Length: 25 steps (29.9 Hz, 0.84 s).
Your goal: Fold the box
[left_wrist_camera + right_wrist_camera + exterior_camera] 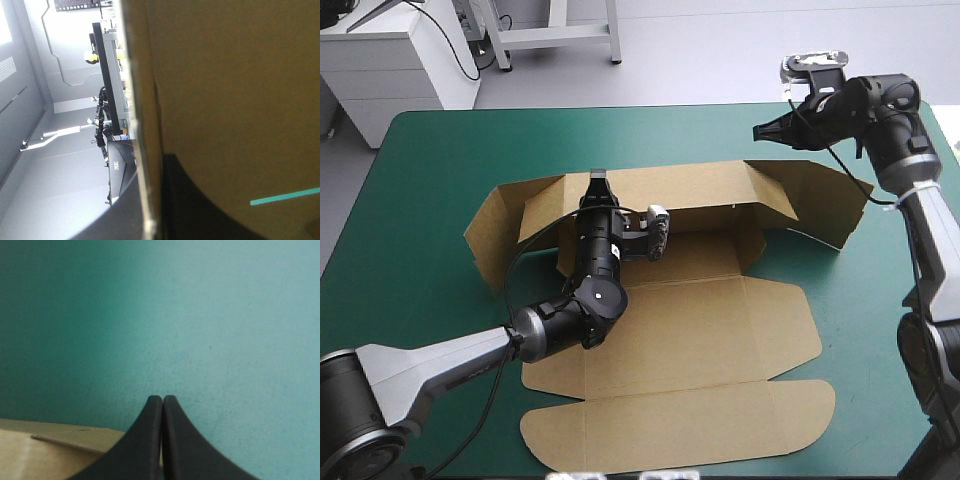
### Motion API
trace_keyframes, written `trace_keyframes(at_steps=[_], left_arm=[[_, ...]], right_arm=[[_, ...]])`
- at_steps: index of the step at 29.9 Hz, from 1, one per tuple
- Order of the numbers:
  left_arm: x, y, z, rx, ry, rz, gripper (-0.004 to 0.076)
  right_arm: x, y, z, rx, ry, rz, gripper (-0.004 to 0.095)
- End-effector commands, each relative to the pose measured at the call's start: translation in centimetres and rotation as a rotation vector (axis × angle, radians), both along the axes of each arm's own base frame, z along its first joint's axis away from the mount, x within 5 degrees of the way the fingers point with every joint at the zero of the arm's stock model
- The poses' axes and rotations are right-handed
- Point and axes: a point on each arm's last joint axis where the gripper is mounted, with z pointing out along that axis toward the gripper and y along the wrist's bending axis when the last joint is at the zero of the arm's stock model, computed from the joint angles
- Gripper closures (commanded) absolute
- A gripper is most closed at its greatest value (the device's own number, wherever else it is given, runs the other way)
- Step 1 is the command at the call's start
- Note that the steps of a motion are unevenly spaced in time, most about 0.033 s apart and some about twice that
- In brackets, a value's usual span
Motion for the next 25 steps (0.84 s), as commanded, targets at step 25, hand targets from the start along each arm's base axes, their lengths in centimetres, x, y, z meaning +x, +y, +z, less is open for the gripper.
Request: trace_keyframes(at_steps=[25], left_arm=[[-0.4,0.5,2.8,-0.008,-0.098,0.005,0.0732]], right_arm=[[-2.9,-0.4,-2.4,0.041,0.288,0.079,0.0928]])
